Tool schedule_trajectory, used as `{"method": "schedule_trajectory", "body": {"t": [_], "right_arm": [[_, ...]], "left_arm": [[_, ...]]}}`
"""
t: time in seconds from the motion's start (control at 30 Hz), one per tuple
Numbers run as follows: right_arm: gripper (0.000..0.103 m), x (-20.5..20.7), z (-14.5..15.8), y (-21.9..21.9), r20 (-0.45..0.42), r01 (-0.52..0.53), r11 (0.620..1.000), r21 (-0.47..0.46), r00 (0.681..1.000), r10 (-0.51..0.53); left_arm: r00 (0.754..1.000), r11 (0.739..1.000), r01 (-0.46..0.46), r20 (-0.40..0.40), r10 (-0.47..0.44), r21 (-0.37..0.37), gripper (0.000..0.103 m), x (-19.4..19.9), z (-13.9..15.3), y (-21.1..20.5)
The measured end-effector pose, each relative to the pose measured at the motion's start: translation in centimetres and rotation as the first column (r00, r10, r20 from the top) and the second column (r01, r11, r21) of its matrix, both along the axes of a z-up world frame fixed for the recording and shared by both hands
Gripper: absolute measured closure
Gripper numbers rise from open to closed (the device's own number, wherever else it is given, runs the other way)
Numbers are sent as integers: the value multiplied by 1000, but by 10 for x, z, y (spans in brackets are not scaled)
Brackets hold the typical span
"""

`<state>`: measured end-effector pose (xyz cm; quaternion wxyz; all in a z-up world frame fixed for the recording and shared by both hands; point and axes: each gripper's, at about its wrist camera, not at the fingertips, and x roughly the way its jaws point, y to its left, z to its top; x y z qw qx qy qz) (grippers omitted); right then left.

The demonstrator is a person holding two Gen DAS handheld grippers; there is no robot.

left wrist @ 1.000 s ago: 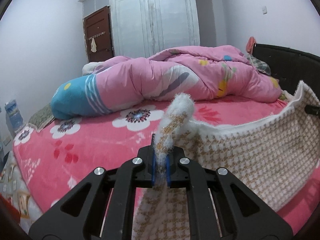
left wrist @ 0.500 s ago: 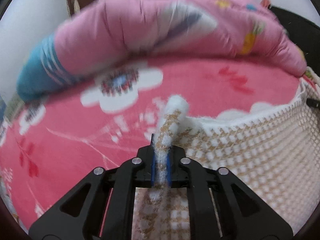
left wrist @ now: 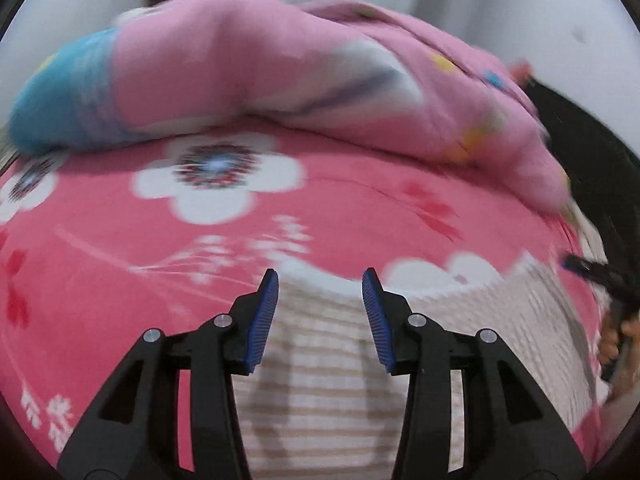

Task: Fold large clothes
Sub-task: 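Lift the cardigan edge with both tools and fold it over the cardigan, then open both tools, release the folded cardigan and press it flat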

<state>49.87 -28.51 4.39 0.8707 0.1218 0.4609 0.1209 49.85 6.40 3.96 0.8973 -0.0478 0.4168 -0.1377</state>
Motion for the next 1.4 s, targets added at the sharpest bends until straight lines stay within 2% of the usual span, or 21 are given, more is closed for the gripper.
{"method": "schedule_trajectory", "body": {"t": [0.07, 0.13, 0.2, 0.23, 0.27, 0.3, 0.33, 0.4, 0.47, 0.5, 0.57, 0.63, 0.73, 0.8, 0.87, 0.97, 1.1, 1.2, 1.27, 1.33, 1.4], "right_arm": [[48, 12, -19, 24, -45, -37, 996, -80, 998, 33], [48, 23, -38, 19, -100, 11, 998, -68, 995, -17], [50, 27, -54, -18, -157, 150, 987, 58, 978, -139], [51, 24, -56, -37, -167, 218, 967, 135, 966, -195], [51, 21, -55, -53, -181, 298, 947, 122, 945, -274], [50, 16, -53, -66, -194, 378, 925, 36, 911, -364], [50, 11, -50, -73, -186, 402, 915, 14, 901, -393], [50, -7, -31, -77, -125, 412, 911, 4, 904, -409], [50, -27, -6, -61, -21, 354, 935, -24, 935, -354], [49, -40, 9, -43, 38, 295, 954, -49, 955, -293], [42, -62, 25, -1, 77, 139, 988, -66, 988, -134], [38, -75, 23, 41, 60, -4, 997, -79, 998, 9], [38, -90, -3, 84, -5, -117, 984, -135, 993, 118], [33, -86, -43, 102, -83, -139, 968, -209, 989, 125], [31, -88, -51, 107, -45, -151, 957, -249, 989, 144], [31, -105, -23, 108, -47, -105, 965, -240, 994, 97], [31, -151, -3, 130, 59, -176, 941, -289, 978, 201], [30, -148, -47, 146, -29, -188, 931, -311, 982, 189], [28, -149, -59, 144, -20, -174, 937, -303, 984, 177], [29, -162, -38, 142, -10, -142, 945, -294, 989, 145], [29, -185, -20, 140, 44, -152, 946, -285, 984, 172]], "left_arm": [[998, 996, 30, -61, -25, 80, 58, 9, -18, -23], [991, 989, -22, -127, 41, 145, 50, 20, -42, -23], [976, 989, -129, -168, 138, 67, 48, 27, -54, 5], [970, 987, -158, -187, 158, 13, 52, 27, -55, 17], [965, 980, -188, -200, 173, -60, 53, 26, -53, 32], [958, 973, -226, -188, 215, -40, 51, 23, -48, 42], [953, 967, -254, -169, 252, 10, 50, 20, -44, 48], [954, 961, -275, -116, 278, 41, 50, 8, -29, 60], [964, 964, -259, -46, 262, 67, 50, -7, -10, 57], [976, 972, -216, 20, 215, 91, 50, -23, 5, 46], [993, 990, -113, 53, 109, 89, 50, -43, 22, 25], [999, 999, 9, 34, -11, 52, 50, -61, 27, -3], [996, 996, 75, -44, -74, 40, 49, -70, 10, -36], [991, 986, 58, -128, -38, 158, 48, -68, -27, -53], [990, 989, 42, -143, -22, 141, 47, -66, -49, -50], [994, 994, 5, -110, 7, 105, 50, -80, -29, -39], [997, 994, 79, -8, -79, 73, 48, -123, 2, -44], [993, 980, 93, -82, -80, 175, 45, -131, -29, -66], [994, 969, 78, -92, -58, 234, 45, -132, -55, -74], [997, 975, 55, -61, -43, 215, 47, -144, -43, -71], [997, 987, 70, -31, -66, 145, 47, -162, -21, -61]]}}
